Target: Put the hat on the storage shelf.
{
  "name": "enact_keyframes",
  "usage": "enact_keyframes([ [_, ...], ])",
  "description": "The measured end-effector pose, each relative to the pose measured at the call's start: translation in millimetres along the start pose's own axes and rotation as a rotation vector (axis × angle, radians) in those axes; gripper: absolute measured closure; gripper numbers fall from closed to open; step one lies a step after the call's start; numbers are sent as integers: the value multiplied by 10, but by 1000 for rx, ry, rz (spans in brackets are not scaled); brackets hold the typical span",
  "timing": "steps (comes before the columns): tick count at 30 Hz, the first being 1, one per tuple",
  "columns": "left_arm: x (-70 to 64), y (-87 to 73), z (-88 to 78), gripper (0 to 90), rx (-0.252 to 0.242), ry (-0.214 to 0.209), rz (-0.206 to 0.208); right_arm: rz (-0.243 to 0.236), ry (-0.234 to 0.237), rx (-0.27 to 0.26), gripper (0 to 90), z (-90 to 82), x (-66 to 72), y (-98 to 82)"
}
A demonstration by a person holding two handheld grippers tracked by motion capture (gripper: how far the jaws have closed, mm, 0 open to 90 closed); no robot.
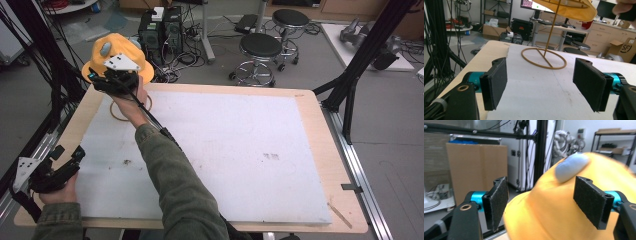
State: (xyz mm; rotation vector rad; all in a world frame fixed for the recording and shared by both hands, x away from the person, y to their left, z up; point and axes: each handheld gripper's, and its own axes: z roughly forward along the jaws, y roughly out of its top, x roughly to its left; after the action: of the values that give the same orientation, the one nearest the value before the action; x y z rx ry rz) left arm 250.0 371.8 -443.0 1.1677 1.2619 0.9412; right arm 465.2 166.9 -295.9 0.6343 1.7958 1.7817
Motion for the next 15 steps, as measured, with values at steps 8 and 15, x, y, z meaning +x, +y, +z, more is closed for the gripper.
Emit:
enact_keyframes([
  [8,-12,-1,0,279,0,1,7,46,-21,-84,238,-343,-176,187],
  [15,-16,-3,2,279,-2,9,11,71,-34,-156,214,-673,-314,441],
])
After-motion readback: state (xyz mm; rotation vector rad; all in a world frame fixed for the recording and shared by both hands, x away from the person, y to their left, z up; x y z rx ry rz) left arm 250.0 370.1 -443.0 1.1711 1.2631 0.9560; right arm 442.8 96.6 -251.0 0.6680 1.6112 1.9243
